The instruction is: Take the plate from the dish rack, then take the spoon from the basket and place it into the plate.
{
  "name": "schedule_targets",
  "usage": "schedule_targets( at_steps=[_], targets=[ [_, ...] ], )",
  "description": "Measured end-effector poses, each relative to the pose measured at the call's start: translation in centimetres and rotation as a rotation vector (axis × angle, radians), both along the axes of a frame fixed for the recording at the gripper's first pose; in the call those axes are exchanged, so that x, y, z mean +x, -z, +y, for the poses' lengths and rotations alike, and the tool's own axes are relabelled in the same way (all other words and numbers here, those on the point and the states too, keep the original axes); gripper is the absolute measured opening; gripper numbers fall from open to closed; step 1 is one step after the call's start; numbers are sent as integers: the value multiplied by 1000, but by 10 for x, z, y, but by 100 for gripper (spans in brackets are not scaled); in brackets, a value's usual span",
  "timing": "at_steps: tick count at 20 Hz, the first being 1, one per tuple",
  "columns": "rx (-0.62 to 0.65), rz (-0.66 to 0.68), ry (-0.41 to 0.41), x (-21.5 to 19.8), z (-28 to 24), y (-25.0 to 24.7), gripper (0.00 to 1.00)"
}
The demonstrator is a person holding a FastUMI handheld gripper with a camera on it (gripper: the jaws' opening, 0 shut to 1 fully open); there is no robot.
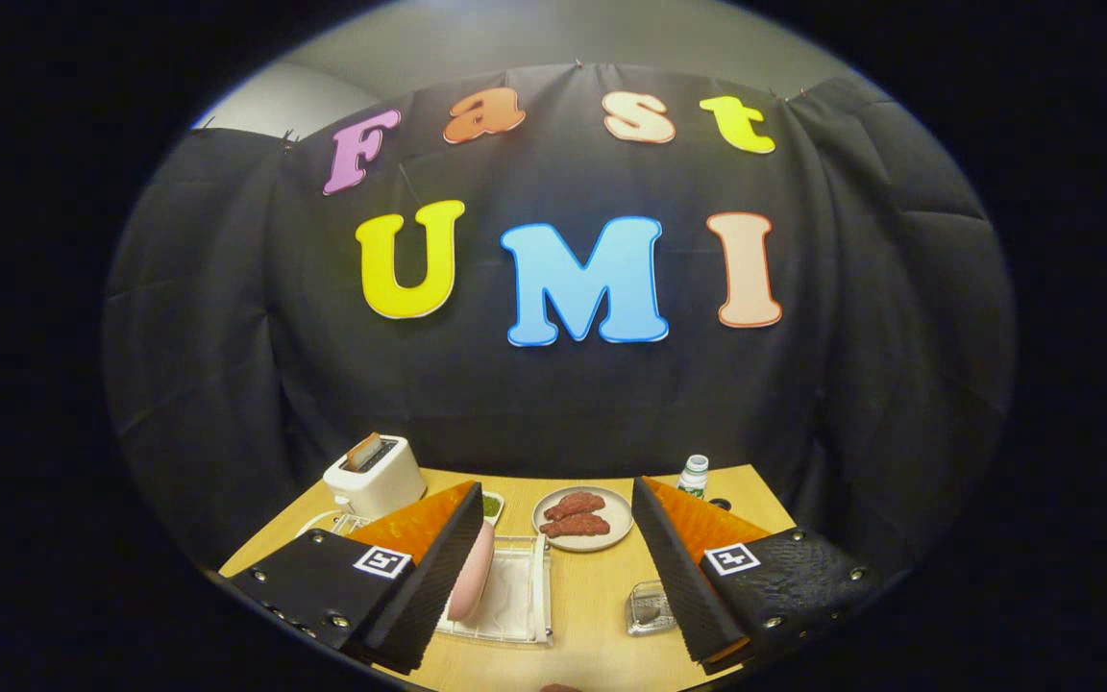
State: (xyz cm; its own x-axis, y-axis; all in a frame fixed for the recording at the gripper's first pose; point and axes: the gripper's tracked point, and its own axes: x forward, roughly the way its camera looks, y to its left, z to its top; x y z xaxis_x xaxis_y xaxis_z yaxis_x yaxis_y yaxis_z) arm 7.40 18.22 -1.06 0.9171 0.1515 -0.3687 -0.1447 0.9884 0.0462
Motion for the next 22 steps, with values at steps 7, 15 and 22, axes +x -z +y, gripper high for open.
schedule_targets(
  at_steps=[7,15,22],
  targets=[
    [-29,190,-1,18,37,45,95],
    [-89,428,39,27,72,108,96],
    [-213,519,104,35,89,158,92]
  ],
)
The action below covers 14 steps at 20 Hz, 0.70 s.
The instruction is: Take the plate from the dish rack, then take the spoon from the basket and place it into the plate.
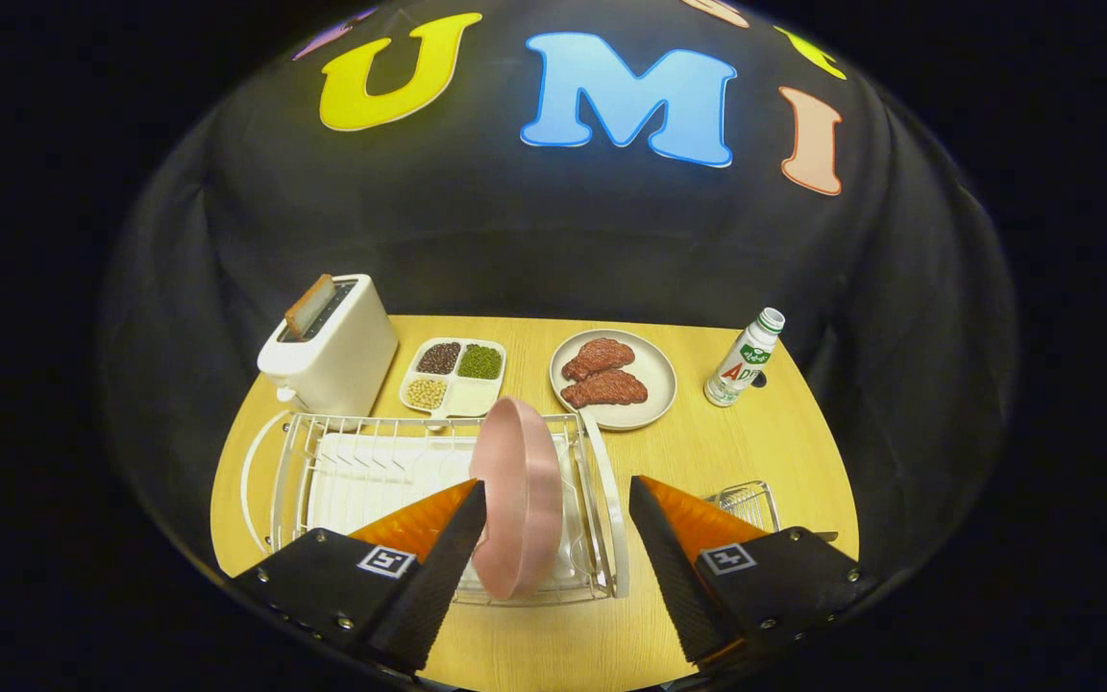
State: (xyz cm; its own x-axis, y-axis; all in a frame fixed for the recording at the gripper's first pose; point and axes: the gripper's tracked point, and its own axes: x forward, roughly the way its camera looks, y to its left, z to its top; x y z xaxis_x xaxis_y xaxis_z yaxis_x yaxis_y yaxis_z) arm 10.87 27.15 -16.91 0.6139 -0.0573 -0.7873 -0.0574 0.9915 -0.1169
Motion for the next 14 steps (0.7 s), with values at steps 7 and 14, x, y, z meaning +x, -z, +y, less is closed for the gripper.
schedule_targets(
  at_steps=[7,14],
  targets=[
    [-147,53,93,10,-11,31,46],
    [-310,62,84,13,-3,25,5]
  ],
)
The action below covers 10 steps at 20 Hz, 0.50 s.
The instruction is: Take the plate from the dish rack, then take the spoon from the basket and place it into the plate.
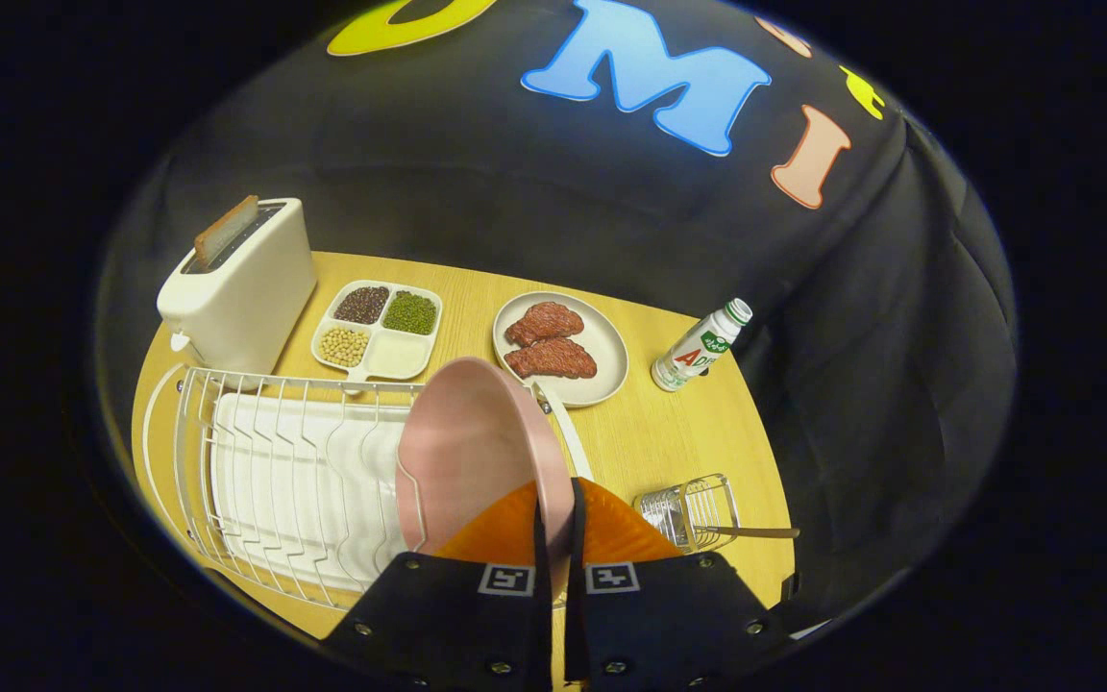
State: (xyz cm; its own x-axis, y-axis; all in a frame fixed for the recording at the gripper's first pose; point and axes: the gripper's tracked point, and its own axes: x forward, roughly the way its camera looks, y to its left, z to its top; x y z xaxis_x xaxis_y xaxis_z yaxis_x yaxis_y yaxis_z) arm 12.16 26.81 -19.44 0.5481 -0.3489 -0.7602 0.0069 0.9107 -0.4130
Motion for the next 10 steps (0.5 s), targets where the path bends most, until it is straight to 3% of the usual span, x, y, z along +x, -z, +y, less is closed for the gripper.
schedule_targets(
  at_steps=[10],
  targets=[
    [-143,2,14,9,11,-22,5]
  ],
)
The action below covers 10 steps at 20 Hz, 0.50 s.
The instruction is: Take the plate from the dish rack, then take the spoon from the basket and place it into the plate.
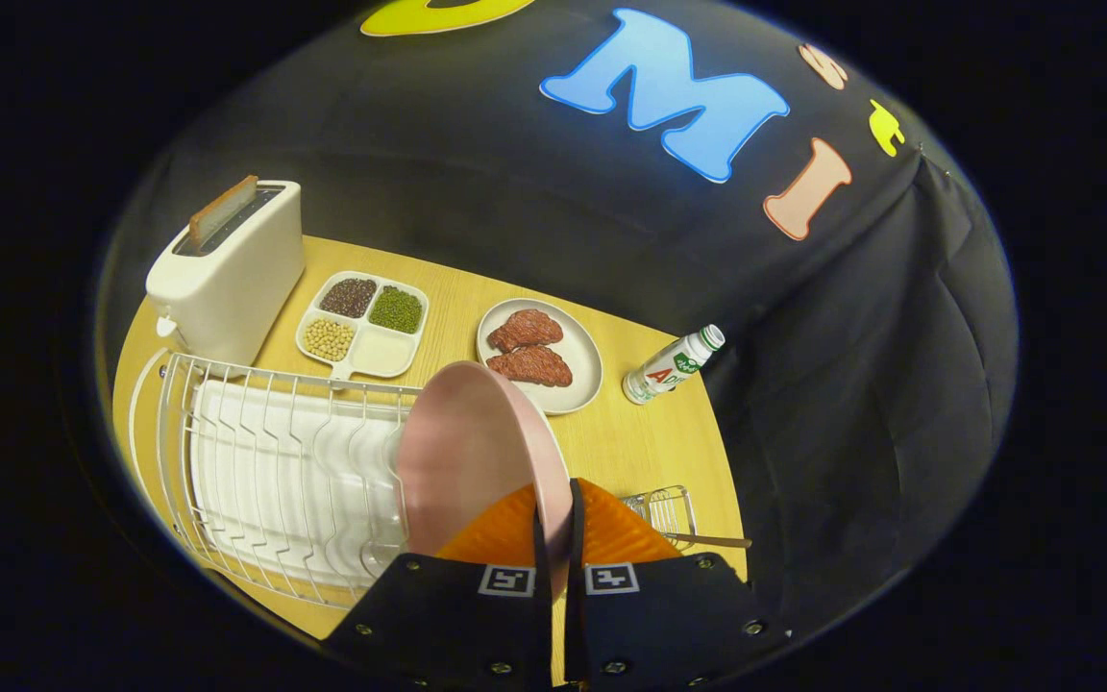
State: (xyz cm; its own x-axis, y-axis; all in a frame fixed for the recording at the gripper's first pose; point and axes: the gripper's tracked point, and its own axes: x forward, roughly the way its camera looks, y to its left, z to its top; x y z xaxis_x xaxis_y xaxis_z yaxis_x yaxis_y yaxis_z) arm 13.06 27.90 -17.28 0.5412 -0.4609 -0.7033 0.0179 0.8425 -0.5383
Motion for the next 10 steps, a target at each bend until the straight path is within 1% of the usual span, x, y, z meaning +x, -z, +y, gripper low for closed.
schedule_targets(
  at_steps=[4,5,8,10],
  targets=[
    [-85,-70,-33,14,10,-8,5],
    [-90,-83,-37,16,15,-8,5],
    [-115,-108,-42,15,19,-10,5],
    [-142,-149,-21,13,16,-20,5]
  ],
)
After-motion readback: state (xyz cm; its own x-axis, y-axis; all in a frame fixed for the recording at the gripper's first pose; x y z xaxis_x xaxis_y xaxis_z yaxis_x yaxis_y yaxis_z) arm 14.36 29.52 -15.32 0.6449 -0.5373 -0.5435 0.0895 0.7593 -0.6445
